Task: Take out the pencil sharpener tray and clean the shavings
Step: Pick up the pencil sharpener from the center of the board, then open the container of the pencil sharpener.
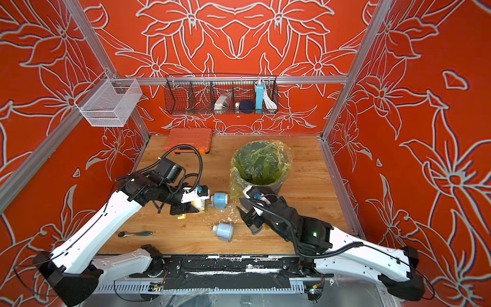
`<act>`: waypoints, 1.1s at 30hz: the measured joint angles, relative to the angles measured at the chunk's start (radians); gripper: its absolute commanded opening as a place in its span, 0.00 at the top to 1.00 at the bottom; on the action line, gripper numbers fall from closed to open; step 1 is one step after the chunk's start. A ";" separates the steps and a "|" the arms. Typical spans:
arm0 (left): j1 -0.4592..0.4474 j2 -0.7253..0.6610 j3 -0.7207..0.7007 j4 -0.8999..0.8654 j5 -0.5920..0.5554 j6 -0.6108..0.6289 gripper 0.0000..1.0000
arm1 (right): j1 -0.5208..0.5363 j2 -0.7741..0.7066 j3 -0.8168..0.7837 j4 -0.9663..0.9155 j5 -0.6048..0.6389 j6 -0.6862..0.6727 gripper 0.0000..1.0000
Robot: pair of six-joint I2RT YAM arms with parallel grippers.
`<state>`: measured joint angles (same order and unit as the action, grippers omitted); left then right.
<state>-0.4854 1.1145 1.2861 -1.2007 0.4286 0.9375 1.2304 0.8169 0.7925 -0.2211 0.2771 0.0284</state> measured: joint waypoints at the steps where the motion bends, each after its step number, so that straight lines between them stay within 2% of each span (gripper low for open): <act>1: -0.008 -0.005 0.022 -0.024 0.018 -0.002 1.00 | -0.006 0.035 0.018 0.013 -0.065 -0.021 0.04; 7: -0.067 -0.009 0.062 -0.114 0.083 -0.013 1.00 | -0.021 0.172 0.071 0.117 -0.364 -0.075 0.07; 13: -0.099 -0.021 0.064 -0.142 0.119 -0.027 1.00 | -0.022 0.242 0.082 0.174 -0.535 -0.086 0.11; 20: -0.111 -0.031 0.068 -0.143 0.139 -0.042 1.00 | -0.026 0.282 0.082 0.204 -0.638 -0.064 0.15; 33: -0.123 -0.035 0.070 -0.137 0.151 -0.058 1.00 | -0.028 0.307 0.081 0.270 -0.694 -0.022 0.28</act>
<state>-0.6086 1.0798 1.3563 -1.3373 0.5797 0.8795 1.2022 1.1240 0.8738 0.0490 -0.4168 0.0063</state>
